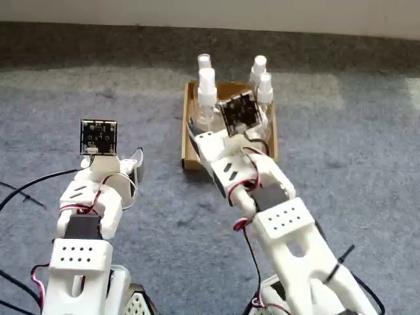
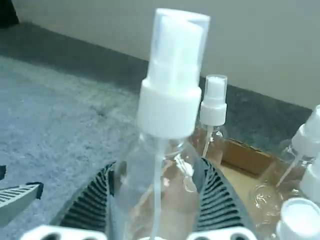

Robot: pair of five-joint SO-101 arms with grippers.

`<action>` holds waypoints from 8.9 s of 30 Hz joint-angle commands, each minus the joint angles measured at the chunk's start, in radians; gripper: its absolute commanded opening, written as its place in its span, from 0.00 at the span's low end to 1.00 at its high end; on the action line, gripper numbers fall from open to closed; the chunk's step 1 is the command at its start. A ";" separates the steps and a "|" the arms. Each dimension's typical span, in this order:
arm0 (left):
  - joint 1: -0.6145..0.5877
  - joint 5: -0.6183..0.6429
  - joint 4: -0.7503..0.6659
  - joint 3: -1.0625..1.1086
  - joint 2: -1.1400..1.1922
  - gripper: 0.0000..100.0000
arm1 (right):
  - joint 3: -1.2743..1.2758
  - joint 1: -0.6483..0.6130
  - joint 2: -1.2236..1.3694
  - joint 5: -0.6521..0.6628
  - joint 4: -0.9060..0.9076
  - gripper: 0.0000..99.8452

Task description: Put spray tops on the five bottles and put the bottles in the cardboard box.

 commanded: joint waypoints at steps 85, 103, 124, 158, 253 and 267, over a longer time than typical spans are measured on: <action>0.039 0.005 -0.031 0.016 -0.005 0.18 | 0.120 0.007 0.759 0.084 -1.150 0.16; 0.039 0.005 -0.034 0.016 -0.005 0.18 | 0.120 0.002 0.757 0.138 -1.150 0.26; 0.039 0.005 -0.035 0.016 -0.005 0.18 | 0.120 0.002 0.515 0.133 -0.905 0.26; 0.031 0.005 -0.031 0.016 -0.013 0.18 | -0.394 0.007 -0.050 0.133 0.096 0.26; -0.203 -0.781 0.804 0.417 -0.697 0.18 | 0.923 0.590 -1.190 0.140 0.650 0.01; -0.203 -0.781 0.804 0.417 -0.697 0.18 | 0.923 0.590 -1.190 0.140 0.650 0.01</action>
